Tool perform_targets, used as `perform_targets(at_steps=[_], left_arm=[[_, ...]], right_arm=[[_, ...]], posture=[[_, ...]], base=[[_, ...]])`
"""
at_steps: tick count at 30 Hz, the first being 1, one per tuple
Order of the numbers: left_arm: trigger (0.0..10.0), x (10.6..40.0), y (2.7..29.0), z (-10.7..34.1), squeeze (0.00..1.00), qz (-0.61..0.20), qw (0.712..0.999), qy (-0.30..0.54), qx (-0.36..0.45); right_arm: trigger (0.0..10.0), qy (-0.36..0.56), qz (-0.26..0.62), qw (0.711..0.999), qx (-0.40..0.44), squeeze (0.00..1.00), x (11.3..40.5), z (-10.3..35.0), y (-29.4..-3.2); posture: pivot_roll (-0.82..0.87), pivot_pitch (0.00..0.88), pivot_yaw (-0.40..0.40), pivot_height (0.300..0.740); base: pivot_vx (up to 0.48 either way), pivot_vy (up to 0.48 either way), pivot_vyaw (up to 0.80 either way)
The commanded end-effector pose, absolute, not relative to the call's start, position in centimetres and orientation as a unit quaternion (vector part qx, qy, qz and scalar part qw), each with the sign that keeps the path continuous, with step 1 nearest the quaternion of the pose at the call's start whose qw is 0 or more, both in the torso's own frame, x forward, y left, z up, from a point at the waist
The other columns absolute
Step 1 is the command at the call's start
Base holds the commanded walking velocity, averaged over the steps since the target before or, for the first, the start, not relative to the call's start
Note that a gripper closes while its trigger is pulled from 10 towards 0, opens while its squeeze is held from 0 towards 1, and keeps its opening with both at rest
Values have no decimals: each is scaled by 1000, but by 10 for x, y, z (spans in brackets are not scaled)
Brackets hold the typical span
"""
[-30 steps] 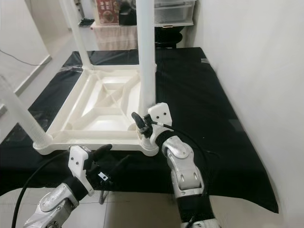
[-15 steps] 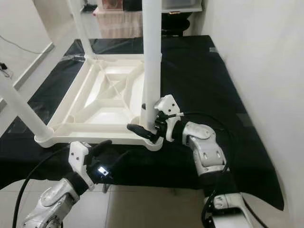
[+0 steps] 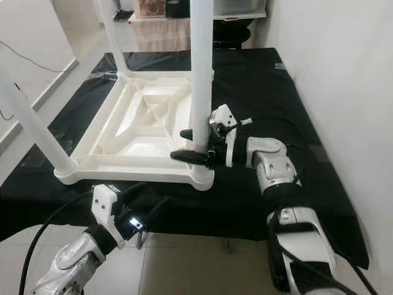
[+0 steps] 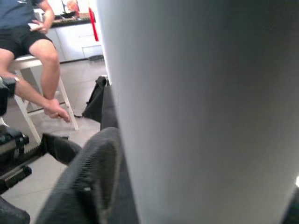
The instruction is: Building children table
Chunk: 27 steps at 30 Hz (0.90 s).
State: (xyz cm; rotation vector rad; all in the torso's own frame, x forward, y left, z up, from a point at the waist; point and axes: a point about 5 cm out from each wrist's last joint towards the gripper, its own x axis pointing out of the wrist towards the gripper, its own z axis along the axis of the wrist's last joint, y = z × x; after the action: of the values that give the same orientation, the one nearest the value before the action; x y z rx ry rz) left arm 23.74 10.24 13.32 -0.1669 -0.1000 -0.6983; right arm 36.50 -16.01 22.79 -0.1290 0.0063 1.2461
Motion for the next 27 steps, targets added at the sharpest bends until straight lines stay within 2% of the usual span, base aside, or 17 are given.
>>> perform_targets(at_steps=[1, 4, 9, 11, 12, 13, 15, 16, 17, 18, 20, 21, 22, 25, 27], left_arm=[[10000, 235, 103, 129, 0, -336, 938, -41, -77], [10000, 235, 103, 129, 0, -335, 938, -41, -78], [10000, 235, 103, 130, 0, -335, 938, -42, -80], [10000, 235, 104, 130, 0, -334, 938, -43, -81], [10000, 235, 104, 130, 0, -334, 938, -43, -81], [10000, 235, 105, 131, 0, -333, 938, -43, -82], [10000, 235, 105, 131, 0, -333, 938, -43, -82], [10000, 234, 107, 131, 0, -332, 939, -43, -83], [10000, 234, 107, 131, 0, -332, 939, -43, -83], [10000, 235, 109, 132, 0, -331, 939, -43, -82], [10000, 235, 109, 132, 0, -331, 939, -43, -82], [10000, 235, 111, 133, 0, -332, 939, -42, -81], [10000, 235, 112, 132, 0, -332, 939, -41, -80], [10000, 236, 111, 132, 0, -336, 938, -39, -80], [10000, 237, 109, 132, 0, -343, 935, -37, -80]], right_arm=[[0, 10, 607, 793, -58, 0, 362, 221, -156], [0, 13, 612, 789, -56, 0, 363, 219, -159], [0, 1, 583, 810, -62, 0, 362, 217, -169], [0, -8, 550, 833, -69, 0, 360, 215, -178], [0, -8, 550, 833, -69, 0, 360, 215, -178], [0, -9, 519, 851, -74, 0, 359, 212, -182], [0, -9, 519, 851, -74, 0, 359, 212, -182], [0, -4, 470, 880, -66, 0, 357, 204, -184], [0, -4, 470, 880, -66, 0, 357, 204, -184], [0, 28, 274, 960, -60, 0, 350, 171, -172], [0, 28, 274, 960, -60, 0, 350, 171, -172], [0, 52, 186, 979, -69, 0, 329, 145, -154], [0, 57, 156, 981, -96, 0, 315, 135, -137], [0, 55, 147, 983, -99, 0, 314, 133, -131], [0, 52, 174, 978, -106, 0, 319, 133, -126]], posture=[[-30, 105, 27, 740], [-34, 108, 29, 740], [-41, 115, 27, 740], [-42, 117, 27, 740], [-42, 117, 27, 740], [-49, 127, 25, 740], [-49, 127, 25, 740], [-60, 131, 24, 740], [-60, 131, 24, 740], [-62, 144, 37, 740], [-62, 144, 37, 740], [-49, 149, 47, 740], [-58, 147, 54, 740], [-65, 138, 49, 740], [-63, 136, 38, 740]], base=[[0, 0, 0], [0, 0, 0], [0, 0, 0], [0, 0, 0], [0, 0, 0], [0, 0, 0], [0, 0, 0], [0, 0, 0], [0, 0, 0], [0, 0, 0], [0, 0, 0], [0, 0, 0], [0, 0, 0], [0, 0, 0], [0, 0, 0]])
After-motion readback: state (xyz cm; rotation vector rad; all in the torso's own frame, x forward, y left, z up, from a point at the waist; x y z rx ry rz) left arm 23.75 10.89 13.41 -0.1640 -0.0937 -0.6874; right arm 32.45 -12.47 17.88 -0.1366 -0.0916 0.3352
